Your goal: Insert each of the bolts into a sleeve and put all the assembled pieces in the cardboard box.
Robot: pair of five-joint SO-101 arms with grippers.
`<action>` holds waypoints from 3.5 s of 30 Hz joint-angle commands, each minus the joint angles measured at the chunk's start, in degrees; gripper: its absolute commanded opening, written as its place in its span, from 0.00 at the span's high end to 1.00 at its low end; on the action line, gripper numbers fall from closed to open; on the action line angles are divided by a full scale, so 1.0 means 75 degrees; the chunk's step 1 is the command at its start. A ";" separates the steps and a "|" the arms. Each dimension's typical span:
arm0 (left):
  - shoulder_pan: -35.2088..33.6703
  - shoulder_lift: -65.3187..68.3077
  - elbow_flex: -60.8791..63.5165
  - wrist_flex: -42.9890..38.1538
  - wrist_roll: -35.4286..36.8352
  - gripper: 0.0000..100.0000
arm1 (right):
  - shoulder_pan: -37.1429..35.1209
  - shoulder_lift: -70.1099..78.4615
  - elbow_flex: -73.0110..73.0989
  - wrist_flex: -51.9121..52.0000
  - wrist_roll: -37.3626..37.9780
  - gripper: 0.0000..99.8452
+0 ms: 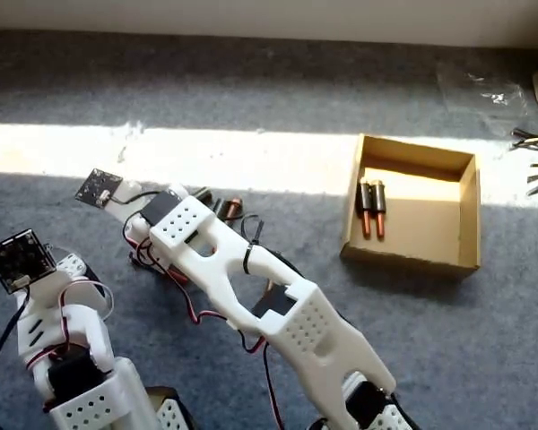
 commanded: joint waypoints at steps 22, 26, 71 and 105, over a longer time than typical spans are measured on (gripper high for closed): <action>0.0170 -0.0123 0.0147 -0.0188 0.0012 0.99 | 0.0897 0.0064 -0.4823 0.2948 -0.1008 1.00; 0.0486 -0.0123 0.0182 -0.0188 0.0012 0.99 | 0.0932 0.0029 -0.5937 0.3815 -0.1008 1.00; 0.0651 -0.0123 0.0182 -0.0141 0.0012 0.99 | 0.1729 -0.9172 -0.1213 0.4448 -0.0949 1.00; 0.1659 -0.0123 -0.0064 0.0305 -0.1055 0.99 | 0.3030 -1.4400 0.7074 0.0498 -0.0973 1.00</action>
